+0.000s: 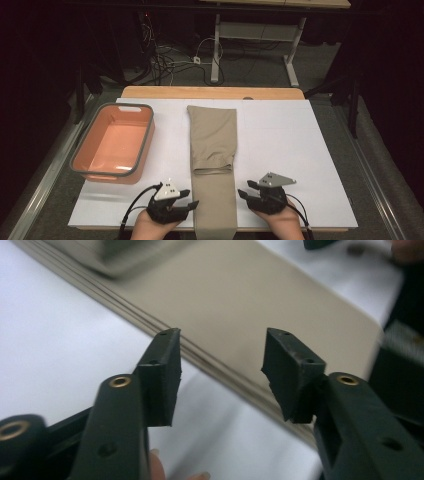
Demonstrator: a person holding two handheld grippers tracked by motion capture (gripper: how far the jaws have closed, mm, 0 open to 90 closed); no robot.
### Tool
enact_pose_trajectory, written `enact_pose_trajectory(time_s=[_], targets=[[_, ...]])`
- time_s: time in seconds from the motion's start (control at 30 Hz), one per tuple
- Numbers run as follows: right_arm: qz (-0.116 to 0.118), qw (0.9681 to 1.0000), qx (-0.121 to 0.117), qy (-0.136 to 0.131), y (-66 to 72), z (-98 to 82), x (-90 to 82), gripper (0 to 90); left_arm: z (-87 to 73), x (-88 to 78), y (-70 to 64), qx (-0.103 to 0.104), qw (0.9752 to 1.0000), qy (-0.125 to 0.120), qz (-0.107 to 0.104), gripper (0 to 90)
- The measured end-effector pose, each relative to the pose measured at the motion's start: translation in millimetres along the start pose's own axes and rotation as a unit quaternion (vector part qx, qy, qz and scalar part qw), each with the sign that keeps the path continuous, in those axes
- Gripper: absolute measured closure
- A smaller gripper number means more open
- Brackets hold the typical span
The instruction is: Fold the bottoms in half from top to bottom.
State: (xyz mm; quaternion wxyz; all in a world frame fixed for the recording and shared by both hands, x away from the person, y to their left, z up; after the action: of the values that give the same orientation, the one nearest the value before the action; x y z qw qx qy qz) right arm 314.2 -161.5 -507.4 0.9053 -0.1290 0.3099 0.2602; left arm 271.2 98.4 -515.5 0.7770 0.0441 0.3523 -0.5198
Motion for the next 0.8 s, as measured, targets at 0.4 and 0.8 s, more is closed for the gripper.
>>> enact_pose_trajectory(time_s=[0.4, 0.8], targets=[[0.020, 0.9993, -0.025, -0.020, 55.8, -23.2, -12.1, 52.4, -8.9, 10.0, -13.3, -0.012, 0.9999, 0.004, -0.006, 77.2], [0.029, 0.9989, -0.031, -0.017, 55.6, -29.3, -20.4, 86.3, -9.5, 0.6, -10.7, -0.009, 0.9999, -0.005, -0.011, 69.9]])
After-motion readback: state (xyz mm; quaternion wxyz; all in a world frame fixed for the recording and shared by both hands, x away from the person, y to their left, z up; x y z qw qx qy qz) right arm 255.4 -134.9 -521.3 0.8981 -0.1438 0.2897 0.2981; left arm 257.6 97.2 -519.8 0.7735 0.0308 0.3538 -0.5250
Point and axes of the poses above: each handheld gripper's, and its own axes: x roughly forward along the jaws, z roughly out of its top, y roughly to its left, the point moved 5 cm from there along x, roughly forward along the jaws, and after that the axes turned 12 degrees about -z, right-handed, at the moved point
